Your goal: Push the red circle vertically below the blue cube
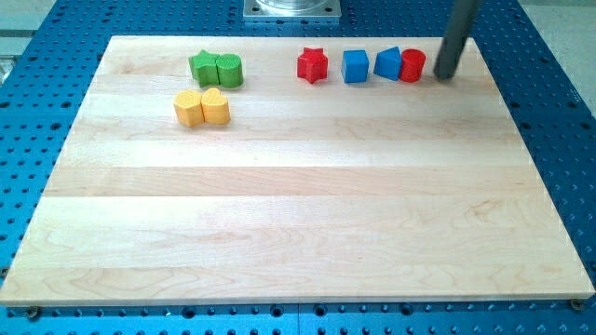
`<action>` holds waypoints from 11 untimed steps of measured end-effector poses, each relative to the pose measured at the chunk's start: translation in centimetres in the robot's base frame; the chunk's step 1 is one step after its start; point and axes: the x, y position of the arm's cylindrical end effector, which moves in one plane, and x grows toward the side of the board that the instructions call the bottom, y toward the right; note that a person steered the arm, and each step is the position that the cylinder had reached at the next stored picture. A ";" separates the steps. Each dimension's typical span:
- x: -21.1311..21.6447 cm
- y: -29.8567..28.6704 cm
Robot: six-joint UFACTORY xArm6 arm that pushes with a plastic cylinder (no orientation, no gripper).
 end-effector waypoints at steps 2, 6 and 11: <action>-4.7 -1.2; 0.8 -7.1; 1.8 -0.4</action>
